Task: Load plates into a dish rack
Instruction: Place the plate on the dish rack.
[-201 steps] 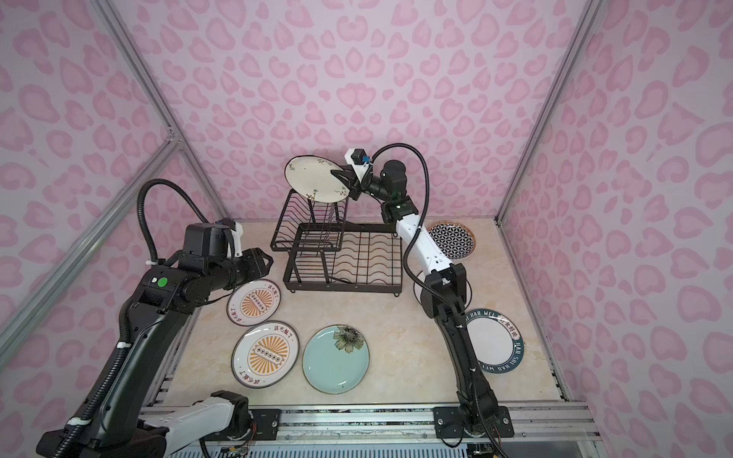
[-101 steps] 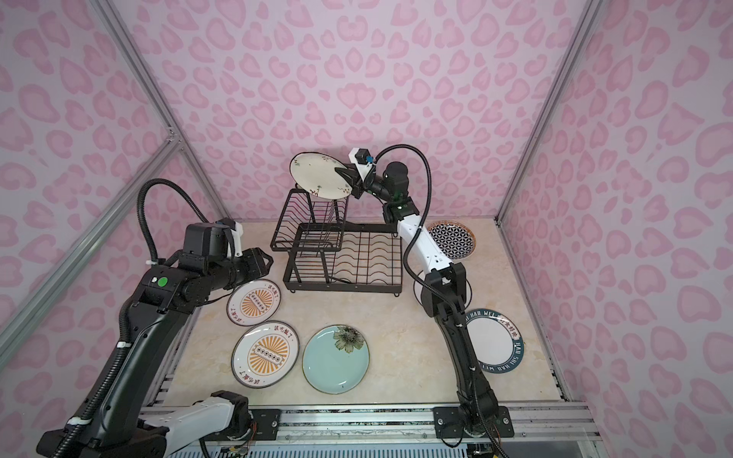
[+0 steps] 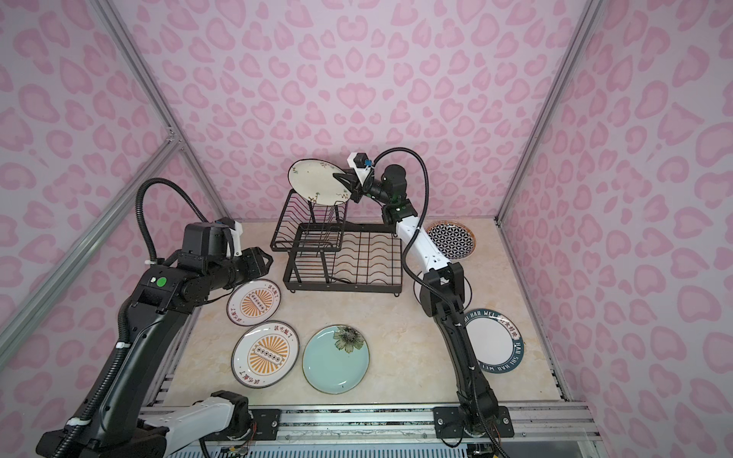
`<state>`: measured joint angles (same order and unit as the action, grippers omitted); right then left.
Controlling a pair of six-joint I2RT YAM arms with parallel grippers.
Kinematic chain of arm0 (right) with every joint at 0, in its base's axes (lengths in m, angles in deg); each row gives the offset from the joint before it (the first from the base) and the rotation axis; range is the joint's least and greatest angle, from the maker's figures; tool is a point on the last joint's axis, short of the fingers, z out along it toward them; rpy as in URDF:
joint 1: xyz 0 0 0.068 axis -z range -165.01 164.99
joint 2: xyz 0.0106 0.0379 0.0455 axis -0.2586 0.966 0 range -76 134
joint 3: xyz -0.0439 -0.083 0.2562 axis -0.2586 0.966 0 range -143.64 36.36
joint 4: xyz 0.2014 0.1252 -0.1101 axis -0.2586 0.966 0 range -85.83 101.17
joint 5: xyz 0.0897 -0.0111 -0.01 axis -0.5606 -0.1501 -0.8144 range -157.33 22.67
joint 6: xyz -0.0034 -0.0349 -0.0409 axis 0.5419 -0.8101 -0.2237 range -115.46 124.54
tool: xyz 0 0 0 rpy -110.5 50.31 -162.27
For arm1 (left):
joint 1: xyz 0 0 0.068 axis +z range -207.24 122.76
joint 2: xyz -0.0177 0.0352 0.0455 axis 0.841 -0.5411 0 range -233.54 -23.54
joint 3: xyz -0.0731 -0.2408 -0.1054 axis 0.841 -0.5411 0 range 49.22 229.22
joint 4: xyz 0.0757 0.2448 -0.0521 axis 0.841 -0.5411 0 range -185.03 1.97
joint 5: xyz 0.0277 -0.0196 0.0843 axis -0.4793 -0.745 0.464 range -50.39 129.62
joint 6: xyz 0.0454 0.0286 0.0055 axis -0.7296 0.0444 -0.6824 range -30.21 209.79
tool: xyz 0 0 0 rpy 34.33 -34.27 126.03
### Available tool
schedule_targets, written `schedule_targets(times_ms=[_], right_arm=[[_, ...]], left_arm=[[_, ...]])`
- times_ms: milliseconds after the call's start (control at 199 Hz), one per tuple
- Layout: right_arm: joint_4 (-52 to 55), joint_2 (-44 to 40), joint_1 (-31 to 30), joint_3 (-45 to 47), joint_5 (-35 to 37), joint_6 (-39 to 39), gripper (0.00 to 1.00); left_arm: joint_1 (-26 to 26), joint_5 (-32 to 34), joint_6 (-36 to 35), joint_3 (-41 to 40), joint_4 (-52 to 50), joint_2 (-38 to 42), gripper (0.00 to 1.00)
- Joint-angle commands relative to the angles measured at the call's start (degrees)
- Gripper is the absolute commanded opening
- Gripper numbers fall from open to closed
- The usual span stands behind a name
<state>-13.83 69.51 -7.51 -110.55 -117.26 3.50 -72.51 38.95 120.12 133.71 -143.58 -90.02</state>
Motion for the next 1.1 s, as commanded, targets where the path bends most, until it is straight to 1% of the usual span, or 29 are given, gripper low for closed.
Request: schedule_targets(times_ms=[0,261,547,823,1094], right_arm=[[-5.4,0.7,-0.4,0.0,-0.7,0.9,0.00],[-4.2,1.5,-1.2,0.4,0.1,-0.9,0.00],[-0.2,1.9,-2.5,0.1,4.5,-4.7,0.00],[2.8,1.5,-2.8,0.1,3.4,-6.9,0.00],[4.6,1.4,-2.7,0.1,3.5,-6.8,0.00]], left_arm=[[0.1,-1.5,-0.6,0.6,1.5,-0.8,0.52],[0.1,-1.4,-0.4,0.8,2.2,-1.2,0.53],[0.1,-1.4,-1.0,1.0,1.8,-1.5,0.53],[0.1,-1.3,-1.3,1.2,1.6,-1.4,0.53],[0.1,-1.3,-1.4,1.1,1.5,-1.4,0.53]])
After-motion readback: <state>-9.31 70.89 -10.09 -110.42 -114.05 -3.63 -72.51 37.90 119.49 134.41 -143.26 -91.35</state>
